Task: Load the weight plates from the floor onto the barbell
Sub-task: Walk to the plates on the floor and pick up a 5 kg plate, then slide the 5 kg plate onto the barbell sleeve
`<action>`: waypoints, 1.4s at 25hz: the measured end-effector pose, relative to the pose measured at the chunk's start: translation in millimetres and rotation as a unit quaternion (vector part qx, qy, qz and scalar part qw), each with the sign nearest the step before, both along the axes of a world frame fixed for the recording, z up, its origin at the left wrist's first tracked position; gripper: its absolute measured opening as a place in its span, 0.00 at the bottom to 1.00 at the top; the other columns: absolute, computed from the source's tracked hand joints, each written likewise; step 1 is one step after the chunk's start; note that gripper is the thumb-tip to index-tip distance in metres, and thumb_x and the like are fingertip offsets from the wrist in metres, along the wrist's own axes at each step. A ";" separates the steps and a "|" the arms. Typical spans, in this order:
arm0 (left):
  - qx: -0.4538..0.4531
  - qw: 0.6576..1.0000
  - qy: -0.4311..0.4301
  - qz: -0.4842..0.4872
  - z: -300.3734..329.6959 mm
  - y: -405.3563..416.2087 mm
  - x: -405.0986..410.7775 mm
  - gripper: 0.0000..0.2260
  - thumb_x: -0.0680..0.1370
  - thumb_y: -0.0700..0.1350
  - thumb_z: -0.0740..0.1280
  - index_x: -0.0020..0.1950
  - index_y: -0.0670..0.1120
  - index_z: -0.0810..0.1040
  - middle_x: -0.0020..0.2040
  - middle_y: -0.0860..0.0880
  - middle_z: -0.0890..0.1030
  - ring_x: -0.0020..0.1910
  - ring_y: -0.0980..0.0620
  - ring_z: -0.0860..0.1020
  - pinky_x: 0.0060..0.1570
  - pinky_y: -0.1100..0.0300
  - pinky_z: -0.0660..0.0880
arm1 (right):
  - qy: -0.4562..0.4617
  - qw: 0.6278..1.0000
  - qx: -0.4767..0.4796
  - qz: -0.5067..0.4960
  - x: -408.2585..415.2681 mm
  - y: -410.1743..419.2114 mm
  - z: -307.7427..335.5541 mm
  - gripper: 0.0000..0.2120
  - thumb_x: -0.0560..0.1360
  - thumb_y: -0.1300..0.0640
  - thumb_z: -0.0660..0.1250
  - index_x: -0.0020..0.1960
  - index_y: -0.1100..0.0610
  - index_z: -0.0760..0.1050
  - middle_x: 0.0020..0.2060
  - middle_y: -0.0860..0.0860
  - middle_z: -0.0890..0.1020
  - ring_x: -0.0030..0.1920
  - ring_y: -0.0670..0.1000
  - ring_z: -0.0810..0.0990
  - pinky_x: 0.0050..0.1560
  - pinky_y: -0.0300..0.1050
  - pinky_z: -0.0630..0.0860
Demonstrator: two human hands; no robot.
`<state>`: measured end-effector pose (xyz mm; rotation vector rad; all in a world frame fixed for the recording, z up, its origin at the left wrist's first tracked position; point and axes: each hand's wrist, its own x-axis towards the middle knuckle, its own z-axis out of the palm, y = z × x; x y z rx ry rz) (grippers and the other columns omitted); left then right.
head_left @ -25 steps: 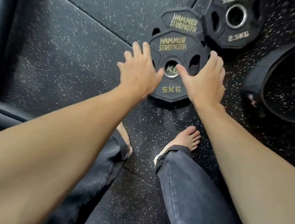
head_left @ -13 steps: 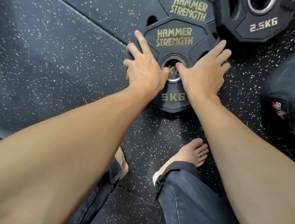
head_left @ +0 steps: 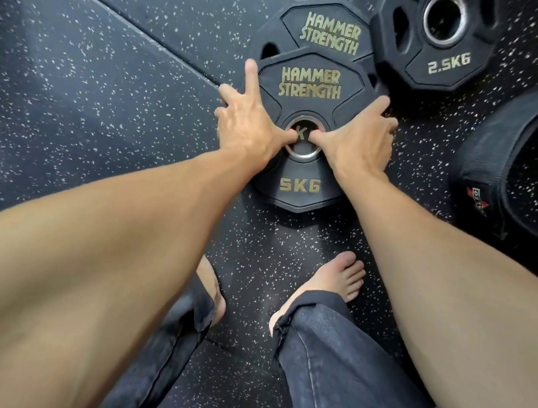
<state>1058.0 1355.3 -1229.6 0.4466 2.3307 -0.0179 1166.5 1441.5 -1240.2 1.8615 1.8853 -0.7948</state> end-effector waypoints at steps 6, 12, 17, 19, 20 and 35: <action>0.044 0.998 0.023 -0.036 97.5 -3.5 -9.1 0.52 0.63 0.59 0.82 0.79 0.52 0.56 0.65 0.39 0.69 0.60 0.33 0.76 0.58 0.45 0.75 | 0.039 0.999 0.007 -0.013 13.1 -12.8 91.3 0.46 0.63 0.37 0.78 0.70 0.56 0.61 0.62 0.60 0.74 0.59 0.62 0.78 0.54 0.52 0.72; 0.098 0.992 0.073 -0.003 267.5 21.6 -34.4 0.53 0.62 0.65 0.79 0.80 0.55 0.55 0.64 0.40 0.72 0.59 0.34 0.78 0.59 0.44 0.74 | 0.129 0.989 0.065 0.017 -5.5 26.7 263.4 0.51 0.62 0.34 0.78 0.76 0.52 0.57 0.61 0.58 0.73 0.58 0.61 0.77 0.53 0.50 0.70; 0.183 0.974 0.135 0.009 455.4 64.5 -67.5 0.50 0.62 0.64 0.78 0.79 0.57 0.57 0.61 0.40 0.74 0.58 0.33 0.77 0.60 0.43 0.73 | 0.222 0.964 0.144 0.012 -35.2 71.6 444.0 0.51 0.61 0.33 0.77 0.74 0.51 0.59 0.59 0.56 0.74 0.56 0.60 0.78 0.49 0.48 0.69; 0.228 0.959 0.169 0.003 537.6 78.2 -78.6 0.49 0.63 0.63 0.78 0.78 0.56 0.58 0.58 0.41 0.74 0.57 0.33 0.78 0.59 0.43 0.73 | 0.255 0.949 0.184 0.019 -47.6 88.1 522.6 0.51 0.61 0.32 0.77 0.74 0.51 0.60 0.57 0.56 0.75 0.54 0.59 0.78 0.47 0.47 0.68; 0.249 0.951 0.185 0.004 575.5 83.3 -83.3 0.48 0.63 0.64 0.78 0.78 0.56 0.59 0.56 0.42 0.73 0.56 0.34 0.78 0.57 0.44 0.74 | 0.269 0.941 0.204 0.025 -53.2 95.7 559.3 0.51 0.61 0.32 0.77 0.74 0.51 0.60 0.56 0.56 0.75 0.52 0.58 0.78 0.46 0.46 0.68; 0.545 0.734 0.405 0.000 1064.3 61.4 -81.0 0.49 0.63 0.65 0.78 0.79 0.55 0.60 0.62 0.43 0.78 0.62 0.40 0.77 0.62 0.48 0.71 | 0.473 0.732 0.473 0.127 -56.3 106.1 1063.1 0.52 0.62 0.26 0.73 0.78 0.48 0.59 0.58 0.54 0.76 0.58 0.55 0.78 0.58 0.48 0.72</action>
